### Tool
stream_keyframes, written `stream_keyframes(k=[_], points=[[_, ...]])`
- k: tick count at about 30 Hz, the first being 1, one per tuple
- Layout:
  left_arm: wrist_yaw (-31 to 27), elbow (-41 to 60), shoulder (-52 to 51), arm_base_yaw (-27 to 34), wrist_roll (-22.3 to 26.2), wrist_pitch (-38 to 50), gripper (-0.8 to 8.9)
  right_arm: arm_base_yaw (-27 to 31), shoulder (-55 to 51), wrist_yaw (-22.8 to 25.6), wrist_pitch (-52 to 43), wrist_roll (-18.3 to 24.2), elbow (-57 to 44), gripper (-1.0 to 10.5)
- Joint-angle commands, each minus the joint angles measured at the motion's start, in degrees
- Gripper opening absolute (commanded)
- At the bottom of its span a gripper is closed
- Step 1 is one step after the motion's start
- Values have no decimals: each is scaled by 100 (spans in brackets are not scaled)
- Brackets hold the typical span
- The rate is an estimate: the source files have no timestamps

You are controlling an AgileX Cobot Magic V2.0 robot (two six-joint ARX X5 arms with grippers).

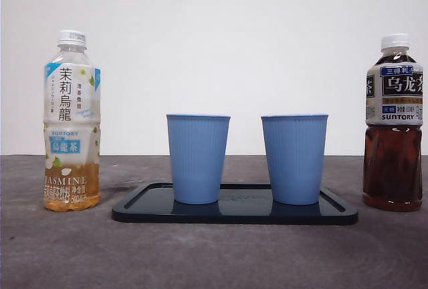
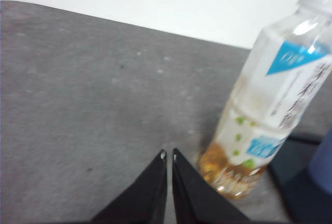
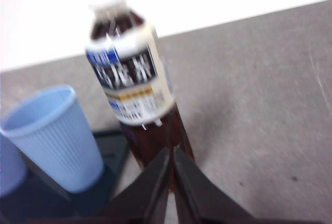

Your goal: Pour the drink into the cup

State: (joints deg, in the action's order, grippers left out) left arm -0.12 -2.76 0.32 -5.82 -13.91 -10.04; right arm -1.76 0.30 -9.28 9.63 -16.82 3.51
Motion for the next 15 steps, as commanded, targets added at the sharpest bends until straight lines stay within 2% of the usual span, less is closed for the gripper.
stream_keyframes(k=[1,10,15], points=[[7,-234,31,-103,-439,96,15,-122,-2,-13,-42,-341,210,12],[9,-1263,697,-264,-531,-258,15,-378,387,-31,463,-525,1019,12],[275,-2070,1298,-323,-345,-761,15,-417,839,-374,813,-522,1681,12]])
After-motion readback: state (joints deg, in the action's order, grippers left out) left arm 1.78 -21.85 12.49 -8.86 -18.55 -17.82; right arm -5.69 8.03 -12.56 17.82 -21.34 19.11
